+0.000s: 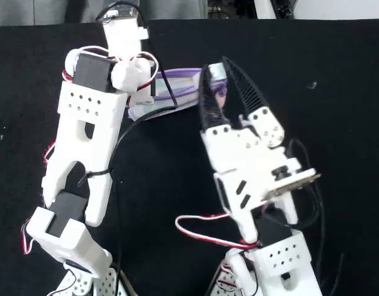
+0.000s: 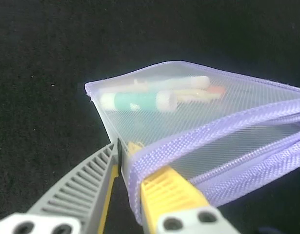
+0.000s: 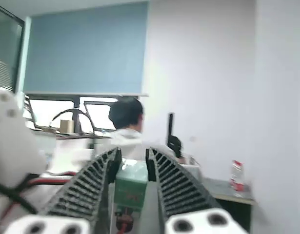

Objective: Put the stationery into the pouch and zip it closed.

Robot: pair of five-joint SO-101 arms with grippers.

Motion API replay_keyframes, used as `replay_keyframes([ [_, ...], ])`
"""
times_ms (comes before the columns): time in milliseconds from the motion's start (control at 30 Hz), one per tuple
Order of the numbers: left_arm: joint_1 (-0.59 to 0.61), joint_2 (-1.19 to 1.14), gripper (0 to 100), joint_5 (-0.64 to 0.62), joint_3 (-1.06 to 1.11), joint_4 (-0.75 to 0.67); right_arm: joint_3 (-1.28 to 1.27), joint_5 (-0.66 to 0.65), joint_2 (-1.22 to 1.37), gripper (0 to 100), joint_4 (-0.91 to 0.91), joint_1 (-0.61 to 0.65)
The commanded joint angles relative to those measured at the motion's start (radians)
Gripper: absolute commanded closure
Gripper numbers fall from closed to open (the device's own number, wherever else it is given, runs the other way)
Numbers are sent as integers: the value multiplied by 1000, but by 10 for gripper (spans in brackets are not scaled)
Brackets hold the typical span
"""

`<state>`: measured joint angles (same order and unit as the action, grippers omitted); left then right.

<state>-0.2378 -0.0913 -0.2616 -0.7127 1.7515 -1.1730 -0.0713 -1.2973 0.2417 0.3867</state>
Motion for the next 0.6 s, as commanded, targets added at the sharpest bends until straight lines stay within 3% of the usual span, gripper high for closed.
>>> replay_keyframes([
  [0,-21,5,970,12,-5,0,-44,-3,54,988,157,61],
  [367,-5,5,970,11,-5,-2,-104,-3,460,988,534,-38],
  [567,18,5,970,8,-15,-2,-101,-2,621,988,585,-51],
])
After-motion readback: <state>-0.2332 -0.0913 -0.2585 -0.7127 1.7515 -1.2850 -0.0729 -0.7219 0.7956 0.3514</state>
